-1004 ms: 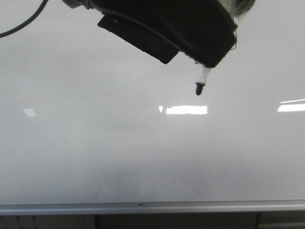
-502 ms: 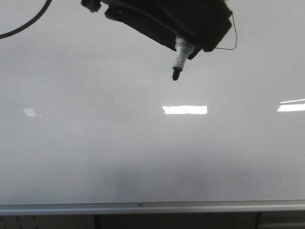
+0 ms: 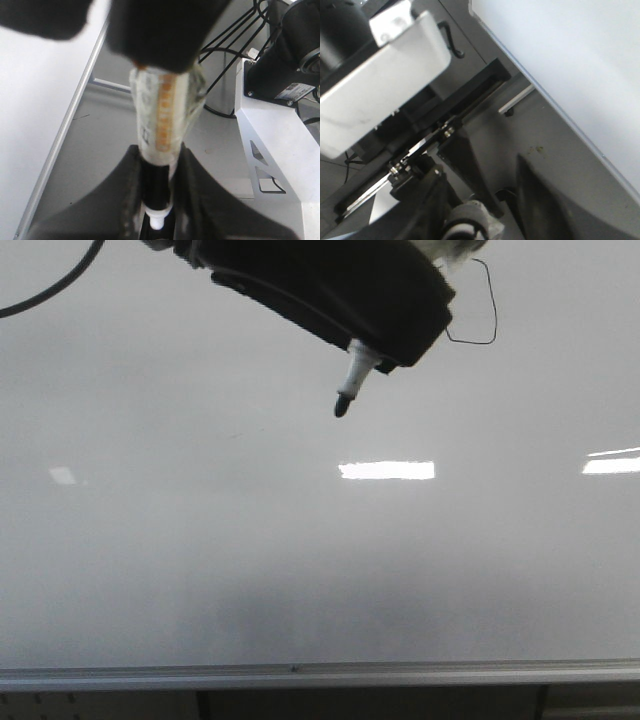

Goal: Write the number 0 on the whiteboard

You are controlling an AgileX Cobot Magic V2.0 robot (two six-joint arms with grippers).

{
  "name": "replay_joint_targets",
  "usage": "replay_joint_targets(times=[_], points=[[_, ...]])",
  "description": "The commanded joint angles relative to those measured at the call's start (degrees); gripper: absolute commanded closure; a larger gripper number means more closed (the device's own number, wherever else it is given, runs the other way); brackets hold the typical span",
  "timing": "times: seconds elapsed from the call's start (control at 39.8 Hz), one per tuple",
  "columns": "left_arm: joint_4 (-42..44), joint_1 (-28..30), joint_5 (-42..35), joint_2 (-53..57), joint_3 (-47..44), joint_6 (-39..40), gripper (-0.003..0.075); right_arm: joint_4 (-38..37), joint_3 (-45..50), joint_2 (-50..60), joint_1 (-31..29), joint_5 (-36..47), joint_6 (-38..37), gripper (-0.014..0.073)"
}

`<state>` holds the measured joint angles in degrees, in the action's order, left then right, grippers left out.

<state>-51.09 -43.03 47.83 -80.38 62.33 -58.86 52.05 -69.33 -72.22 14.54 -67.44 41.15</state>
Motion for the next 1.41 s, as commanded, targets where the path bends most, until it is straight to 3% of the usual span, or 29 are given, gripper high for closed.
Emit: replay_joint_targets(times=[0.0,0.2,0.5,0.6,0.73,0.98,1.38], points=[[-1.55,0.7,0.21,1.9,1.92,-0.63,0.074,3.77,-1.45,3.83,-0.2,4.66,2.25,0.0188],[3.77,6.59,-1.51,1.9,1.92,4.77,0.0739,1.11,-1.08,10.54,-0.2,9.43,3.32,0.0192],[29.12,21.58,-5.91,1.9,1.92,32.7,0.0739,-1.39,14.33,28.18,-0.2,25.96,3.32,0.0194],[38.54,26.48,-5.91,1.9,1.92,43.25,0.0739,-1.51,22.63,35.63,-0.2,32.96,3.32,0.0244],[47.91,31.72,-5.91,1.9,1.92,52.24,0.0739,-1.51,32.63,45.08,-0.2,39.53,3.32,0.0384],[48.64,38.7,-5.91,1.9,1.92,53.87,0.0739,-1.51,43.29,58.83,-0.2,41.95,3.32,0.0664],[48.64,48.28,-11.01,-0.15,2.45,55.09,0.0739,-1.51,44.94,60.56,-0.2,42.07,3.32,0.0662]])
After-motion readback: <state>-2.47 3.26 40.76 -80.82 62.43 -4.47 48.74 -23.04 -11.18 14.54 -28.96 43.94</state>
